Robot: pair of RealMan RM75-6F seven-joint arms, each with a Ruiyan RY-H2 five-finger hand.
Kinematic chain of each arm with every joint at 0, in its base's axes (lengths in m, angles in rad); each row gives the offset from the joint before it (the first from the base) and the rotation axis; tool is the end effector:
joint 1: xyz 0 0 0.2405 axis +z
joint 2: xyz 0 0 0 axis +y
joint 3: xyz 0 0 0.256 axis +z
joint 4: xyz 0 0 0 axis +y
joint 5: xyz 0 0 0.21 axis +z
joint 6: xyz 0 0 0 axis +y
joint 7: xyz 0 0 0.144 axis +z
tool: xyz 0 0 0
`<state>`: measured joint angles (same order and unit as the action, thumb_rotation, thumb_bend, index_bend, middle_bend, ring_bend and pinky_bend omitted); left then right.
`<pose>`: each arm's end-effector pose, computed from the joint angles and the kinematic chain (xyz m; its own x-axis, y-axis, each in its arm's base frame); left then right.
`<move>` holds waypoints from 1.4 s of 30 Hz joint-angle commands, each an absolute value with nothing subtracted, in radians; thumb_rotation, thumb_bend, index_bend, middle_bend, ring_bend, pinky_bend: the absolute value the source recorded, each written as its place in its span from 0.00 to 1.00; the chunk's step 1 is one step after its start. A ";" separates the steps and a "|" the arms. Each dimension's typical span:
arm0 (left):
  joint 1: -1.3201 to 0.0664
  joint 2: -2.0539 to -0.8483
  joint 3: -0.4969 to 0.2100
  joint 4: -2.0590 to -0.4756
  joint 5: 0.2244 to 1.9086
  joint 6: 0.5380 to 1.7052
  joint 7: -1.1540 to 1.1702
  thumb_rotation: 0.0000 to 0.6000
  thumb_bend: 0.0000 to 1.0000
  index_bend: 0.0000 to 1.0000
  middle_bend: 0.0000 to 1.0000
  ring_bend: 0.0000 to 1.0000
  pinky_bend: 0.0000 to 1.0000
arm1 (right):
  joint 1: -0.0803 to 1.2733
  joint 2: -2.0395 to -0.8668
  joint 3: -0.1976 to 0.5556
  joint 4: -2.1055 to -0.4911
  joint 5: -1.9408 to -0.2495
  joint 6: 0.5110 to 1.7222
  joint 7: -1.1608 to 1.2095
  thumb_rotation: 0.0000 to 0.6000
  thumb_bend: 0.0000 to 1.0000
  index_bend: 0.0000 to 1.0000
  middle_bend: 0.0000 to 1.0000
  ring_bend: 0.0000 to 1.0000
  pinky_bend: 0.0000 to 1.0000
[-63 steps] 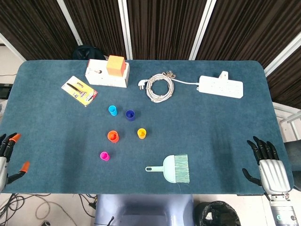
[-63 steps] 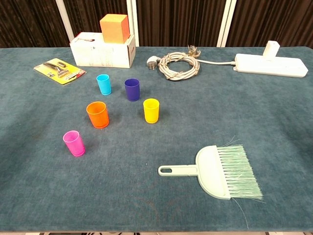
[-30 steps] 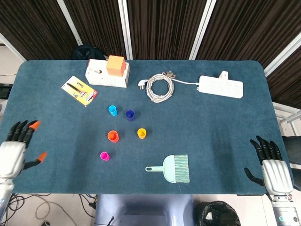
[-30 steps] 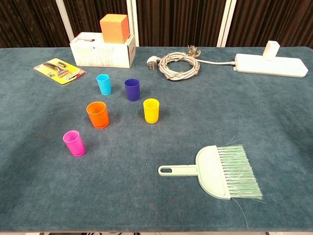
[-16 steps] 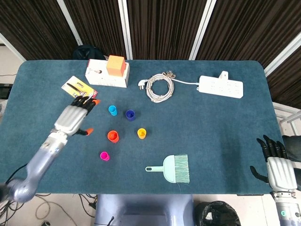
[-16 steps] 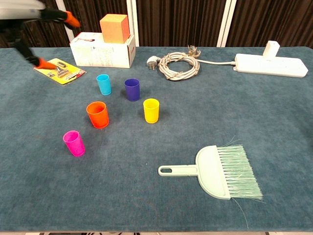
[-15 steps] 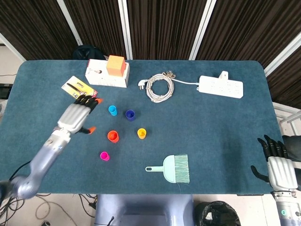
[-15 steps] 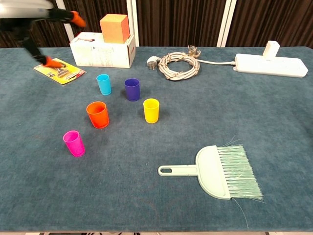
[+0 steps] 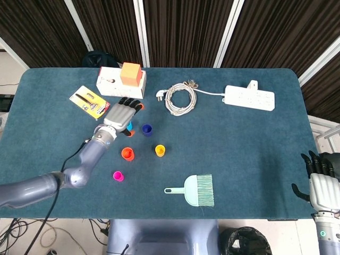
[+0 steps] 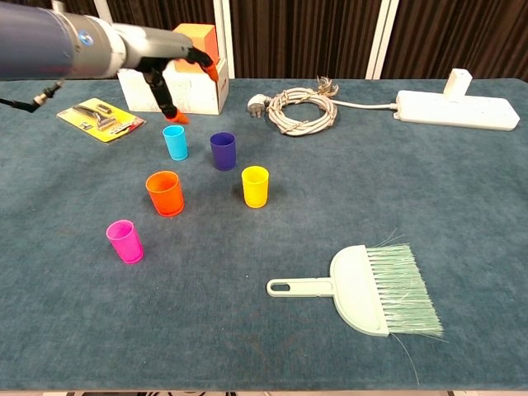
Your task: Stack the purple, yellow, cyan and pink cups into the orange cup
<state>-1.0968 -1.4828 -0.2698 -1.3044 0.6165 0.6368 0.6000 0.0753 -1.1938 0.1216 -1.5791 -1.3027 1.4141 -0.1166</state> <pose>-0.0843 0.4417 0.0055 0.5924 0.3187 0.7399 0.7970 -0.3664 -0.4802 -0.3368 -0.1903 0.1485 0.4286 -0.0277 0.9031 -0.8846 0.1907 0.4257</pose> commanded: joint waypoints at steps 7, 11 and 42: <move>-1.159 -1.561 -0.211 -1.217 0.576 0.615 0.612 1.00 0.20 0.19 0.07 0.00 0.00 | 0.077 -1.199 0.126 -1.568 -1.289 1.407 -0.117 1.00 0.34 0.12 0.05 0.09 0.05; -1.175 -1.599 -0.195 -1.166 0.551 0.606 0.606 1.00 0.21 0.21 0.07 0.00 0.00 | 0.078 -1.199 0.125 -1.564 -1.289 1.403 -0.116 1.00 0.34 0.12 0.05 0.09 0.05; -1.267 -1.726 -0.123 -0.996 0.484 0.603 0.638 1.00 0.28 0.40 0.09 0.00 0.00 | 0.079 -1.207 0.130 -1.542 -1.281 1.401 -0.104 1.00 0.34 0.12 0.05 0.09 0.05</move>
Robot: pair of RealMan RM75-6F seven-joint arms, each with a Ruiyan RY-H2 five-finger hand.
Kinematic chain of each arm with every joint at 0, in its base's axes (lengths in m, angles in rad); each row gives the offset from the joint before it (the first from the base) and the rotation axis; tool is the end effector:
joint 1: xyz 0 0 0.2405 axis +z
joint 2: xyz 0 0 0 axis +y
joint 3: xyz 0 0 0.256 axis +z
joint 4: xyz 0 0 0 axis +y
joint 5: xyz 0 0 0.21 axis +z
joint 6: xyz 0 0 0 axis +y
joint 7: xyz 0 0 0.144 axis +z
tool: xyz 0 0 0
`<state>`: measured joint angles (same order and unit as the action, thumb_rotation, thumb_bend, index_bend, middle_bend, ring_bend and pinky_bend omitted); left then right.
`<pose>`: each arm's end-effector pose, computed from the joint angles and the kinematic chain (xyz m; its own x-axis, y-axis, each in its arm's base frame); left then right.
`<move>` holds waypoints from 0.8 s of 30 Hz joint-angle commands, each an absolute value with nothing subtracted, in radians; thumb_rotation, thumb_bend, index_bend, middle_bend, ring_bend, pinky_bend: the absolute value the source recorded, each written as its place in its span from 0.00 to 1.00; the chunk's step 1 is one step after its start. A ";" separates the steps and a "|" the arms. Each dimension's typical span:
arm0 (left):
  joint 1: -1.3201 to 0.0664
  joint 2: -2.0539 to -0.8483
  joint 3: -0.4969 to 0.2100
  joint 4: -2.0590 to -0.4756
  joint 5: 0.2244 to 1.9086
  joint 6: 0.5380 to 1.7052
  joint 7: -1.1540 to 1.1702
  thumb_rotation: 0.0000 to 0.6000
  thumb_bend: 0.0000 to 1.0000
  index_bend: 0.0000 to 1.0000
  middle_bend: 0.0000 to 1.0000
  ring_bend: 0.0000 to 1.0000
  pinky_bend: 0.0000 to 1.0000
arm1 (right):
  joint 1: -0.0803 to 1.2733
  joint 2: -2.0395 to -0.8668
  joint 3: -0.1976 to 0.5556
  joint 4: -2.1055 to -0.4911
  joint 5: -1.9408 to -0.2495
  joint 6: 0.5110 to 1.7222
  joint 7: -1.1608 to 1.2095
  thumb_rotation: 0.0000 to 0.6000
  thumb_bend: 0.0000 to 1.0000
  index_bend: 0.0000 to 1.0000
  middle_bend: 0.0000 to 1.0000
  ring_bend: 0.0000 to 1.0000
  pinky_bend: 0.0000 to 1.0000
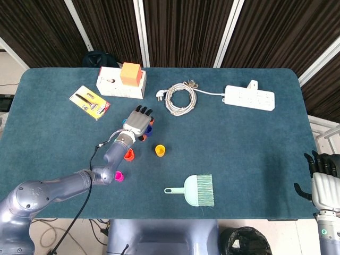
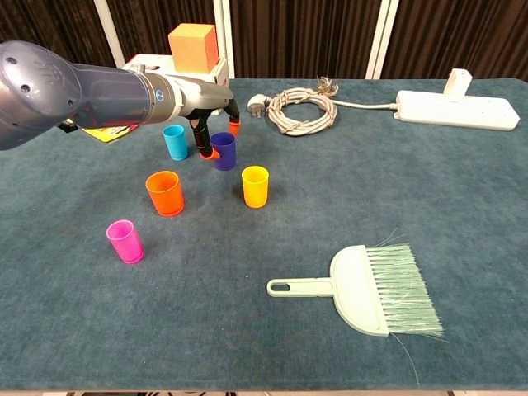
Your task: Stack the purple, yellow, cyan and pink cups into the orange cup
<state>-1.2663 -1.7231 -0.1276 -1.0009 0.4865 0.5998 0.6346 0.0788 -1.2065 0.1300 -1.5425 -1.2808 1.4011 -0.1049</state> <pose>-0.0710 0.4527 -0.0631 0.6888 0.3368 0.6420 0.7223 -0.3953 -0.5675 -0.3453 -0.1928 0.1491 0.4328 -0.0285 0.9010 -0.8779 0.2136 0.4285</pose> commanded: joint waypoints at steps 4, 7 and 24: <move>-1.267 -1.729 -0.118 -0.990 0.480 0.606 0.640 1.00 0.30 0.43 0.10 0.00 0.00 | 0.080 -1.209 0.130 -1.539 -1.280 1.398 -0.103 1.00 0.34 0.12 0.05 0.09 0.05; -1.267 -1.728 -0.119 -0.992 0.484 0.611 0.638 1.00 0.32 0.45 0.11 0.00 0.00 | 0.080 -1.209 0.131 -1.537 -1.279 1.398 -0.102 1.00 0.34 0.12 0.05 0.09 0.05; -1.231 -1.348 -0.159 -1.555 0.538 0.827 0.680 1.00 0.33 0.39 0.11 0.00 0.00 | 0.078 -1.205 0.129 -1.539 -1.290 1.399 -0.080 1.00 0.34 0.12 0.05 0.09 0.05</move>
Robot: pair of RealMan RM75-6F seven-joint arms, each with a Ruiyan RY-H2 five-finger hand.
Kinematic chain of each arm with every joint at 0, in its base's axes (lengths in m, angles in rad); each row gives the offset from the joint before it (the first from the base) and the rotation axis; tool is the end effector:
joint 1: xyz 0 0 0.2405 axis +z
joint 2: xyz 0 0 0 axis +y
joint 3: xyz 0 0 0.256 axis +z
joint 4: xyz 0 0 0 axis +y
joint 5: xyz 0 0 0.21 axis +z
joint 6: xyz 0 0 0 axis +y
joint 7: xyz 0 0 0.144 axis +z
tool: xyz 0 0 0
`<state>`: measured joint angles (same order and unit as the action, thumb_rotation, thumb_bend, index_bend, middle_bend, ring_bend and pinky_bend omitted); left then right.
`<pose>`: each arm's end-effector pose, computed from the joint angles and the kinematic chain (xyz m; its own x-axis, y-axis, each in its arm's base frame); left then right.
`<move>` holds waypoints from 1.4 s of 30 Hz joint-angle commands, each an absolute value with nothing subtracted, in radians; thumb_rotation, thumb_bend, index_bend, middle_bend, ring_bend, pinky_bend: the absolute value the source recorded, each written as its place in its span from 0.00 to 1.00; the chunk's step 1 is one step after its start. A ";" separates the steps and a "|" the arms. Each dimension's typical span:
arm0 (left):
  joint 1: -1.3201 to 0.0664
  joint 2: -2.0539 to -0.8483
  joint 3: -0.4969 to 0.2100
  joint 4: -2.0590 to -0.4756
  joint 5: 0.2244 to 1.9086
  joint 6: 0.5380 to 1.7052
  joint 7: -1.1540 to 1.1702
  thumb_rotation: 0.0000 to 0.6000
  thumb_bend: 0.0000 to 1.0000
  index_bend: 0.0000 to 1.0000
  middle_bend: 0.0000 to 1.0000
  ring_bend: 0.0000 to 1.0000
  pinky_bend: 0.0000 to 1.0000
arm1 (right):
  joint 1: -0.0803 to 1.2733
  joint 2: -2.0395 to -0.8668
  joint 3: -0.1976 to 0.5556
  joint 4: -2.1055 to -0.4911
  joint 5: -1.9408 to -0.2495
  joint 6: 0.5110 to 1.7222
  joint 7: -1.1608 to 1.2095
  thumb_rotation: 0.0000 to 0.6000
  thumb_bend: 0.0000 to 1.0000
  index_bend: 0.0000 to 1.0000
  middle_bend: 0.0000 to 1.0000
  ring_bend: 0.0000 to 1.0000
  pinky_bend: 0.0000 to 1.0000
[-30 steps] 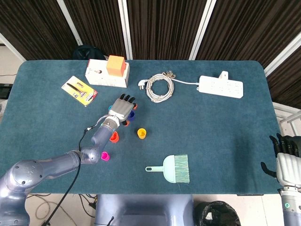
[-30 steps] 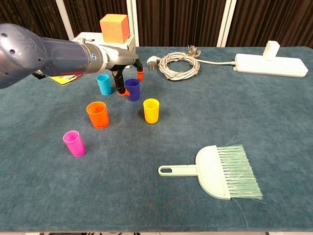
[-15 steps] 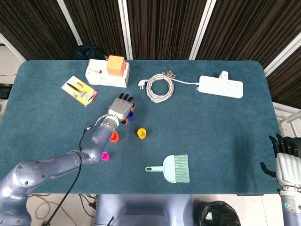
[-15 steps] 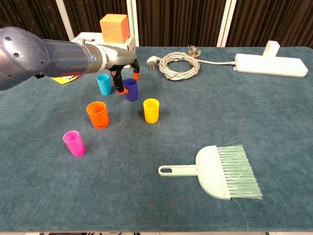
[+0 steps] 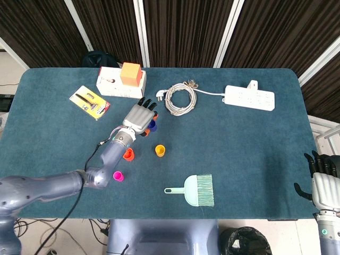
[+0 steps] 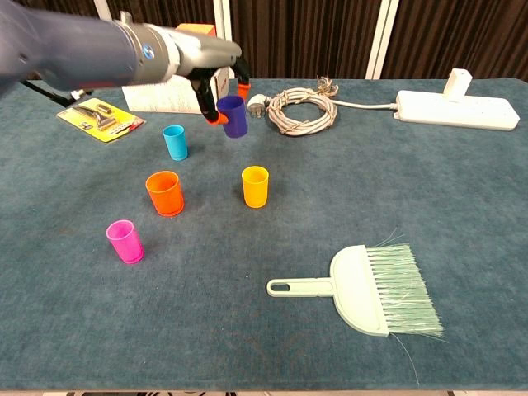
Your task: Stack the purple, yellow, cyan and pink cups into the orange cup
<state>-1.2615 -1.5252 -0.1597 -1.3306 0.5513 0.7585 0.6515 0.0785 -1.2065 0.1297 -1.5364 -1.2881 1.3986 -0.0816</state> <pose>-0.0373 0.4341 -0.0139 0.6812 0.2252 0.6966 0.7065 -0.4517 -0.5448 -0.3457 -0.1930 0.1491 0.4184 -0.0256 0.9079 -0.8860 0.2082 0.4142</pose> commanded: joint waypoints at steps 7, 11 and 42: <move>-1.143 -1.155 -0.104 -1.762 0.553 0.861 0.641 1.00 0.33 0.39 0.11 0.00 0.00 | 0.078 -1.202 0.126 -1.551 -1.296 1.401 -0.080 1.00 0.34 0.12 0.05 0.09 0.05; -1.096 -1.119 -0.087 -1.799 0.617 0.843 0.581 1.00 0.33 0.39 0.11 0.00 0.00 | 0.078 -1.200 0.124 -1.558 -1.302 1.403 -0.083 1.00 0.34 0.12 0.05 0.09 0.05; -0.986 -1.231 -0.031 -1.645 0.939 0.753 0.397 1.00 0.33 0.39 0.11 0.00 0.00 | 0.066 -1.192 0.132 -1.568 -1.307 1.432 -0.069 1.00 0.34 0.12 0.05 0.09 0.05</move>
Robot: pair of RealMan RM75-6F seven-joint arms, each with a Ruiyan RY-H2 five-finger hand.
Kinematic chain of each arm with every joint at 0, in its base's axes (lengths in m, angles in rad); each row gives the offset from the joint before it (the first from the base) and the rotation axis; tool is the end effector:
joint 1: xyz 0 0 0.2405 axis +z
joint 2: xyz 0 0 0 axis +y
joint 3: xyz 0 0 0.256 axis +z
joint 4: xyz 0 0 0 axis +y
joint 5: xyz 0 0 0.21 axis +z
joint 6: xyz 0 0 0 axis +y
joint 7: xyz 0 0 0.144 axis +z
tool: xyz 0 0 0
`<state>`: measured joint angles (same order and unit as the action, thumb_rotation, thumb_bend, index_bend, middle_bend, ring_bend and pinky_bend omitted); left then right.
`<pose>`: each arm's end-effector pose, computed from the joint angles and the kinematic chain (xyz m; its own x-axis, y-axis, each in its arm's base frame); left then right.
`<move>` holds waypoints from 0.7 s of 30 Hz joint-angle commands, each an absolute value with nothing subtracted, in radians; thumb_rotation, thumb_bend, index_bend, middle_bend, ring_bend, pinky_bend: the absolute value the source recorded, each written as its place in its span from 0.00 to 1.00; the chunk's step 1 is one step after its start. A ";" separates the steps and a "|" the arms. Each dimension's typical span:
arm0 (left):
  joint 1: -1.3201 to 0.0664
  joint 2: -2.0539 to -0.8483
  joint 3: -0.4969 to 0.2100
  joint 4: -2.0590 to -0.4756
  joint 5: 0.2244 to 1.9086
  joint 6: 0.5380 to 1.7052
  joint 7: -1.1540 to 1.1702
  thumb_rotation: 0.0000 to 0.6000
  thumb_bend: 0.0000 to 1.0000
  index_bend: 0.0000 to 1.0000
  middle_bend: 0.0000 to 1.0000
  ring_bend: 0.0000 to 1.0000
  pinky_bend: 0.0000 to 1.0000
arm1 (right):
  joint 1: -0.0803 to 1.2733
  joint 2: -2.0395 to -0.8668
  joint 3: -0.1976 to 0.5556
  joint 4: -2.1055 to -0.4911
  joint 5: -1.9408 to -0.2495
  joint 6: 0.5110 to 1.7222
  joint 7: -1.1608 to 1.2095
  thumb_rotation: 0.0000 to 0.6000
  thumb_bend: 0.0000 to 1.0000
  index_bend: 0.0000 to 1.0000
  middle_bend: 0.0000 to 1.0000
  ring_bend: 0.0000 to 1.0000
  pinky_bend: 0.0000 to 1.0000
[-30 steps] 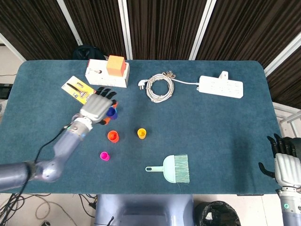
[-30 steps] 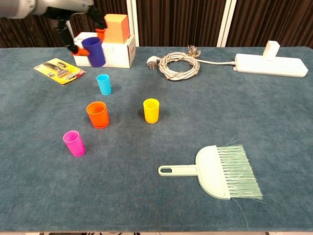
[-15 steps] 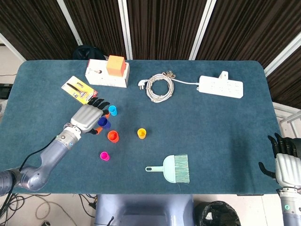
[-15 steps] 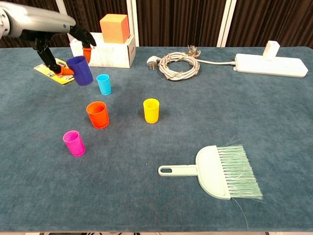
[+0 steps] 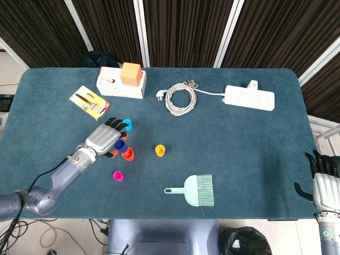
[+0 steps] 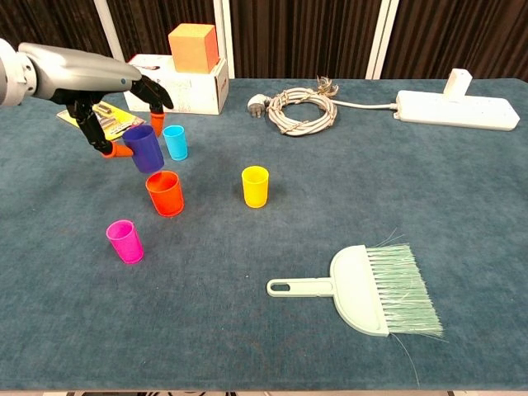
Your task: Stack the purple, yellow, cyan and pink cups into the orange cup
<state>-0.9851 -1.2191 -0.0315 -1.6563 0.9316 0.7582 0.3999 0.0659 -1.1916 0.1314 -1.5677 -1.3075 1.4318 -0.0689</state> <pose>-0.1350 0.3654 0.0433 0.6747 0.3379 0.6563 0.7209 -0.4926 -0.4875 -0.3389 -0.1894 0.1544 0.4015 0.0058 0.9158 -0.8980 0.1989 0.3925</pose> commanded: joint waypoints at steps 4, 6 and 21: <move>-0.989 -1.251 -0.033 -1.629 0.954 0.745 0.391 1.00 0.33 0.39 0.11 0.00 0.00 | 0.066 -1.192 0.132 -1.567 -1.306 1.431 -0.070 1.00 0.34 0.12 0.05 0.09 0.05; -0.990 -1.259 -0.034 -1.624 0.963 0.742 0.387 1.00 0.33 0.39 0.11 0.00 0.00 | 0.066 -1.192 0.132 -1.566 -1.306 1.430 -0.070 1.00 0.34 0.12 0.05 0.09 0.05; -0.999 -1.279 -0.015 -1.597 0.956 0.716 0.415 1.00 0.32 0.28 0.11 0.00 0.00 | 0.065 -1.190 0.132 -1.566 -1.309 1.432 -0.065 1.00 0.34 0.12 0.05 0.09 0.05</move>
<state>-0.9967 -1.2785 -0.0176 -1.5991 0.9577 0.7189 0.4103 0.0648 -1.1897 0.1326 -1.5659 -1.3084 1.4329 -0.0647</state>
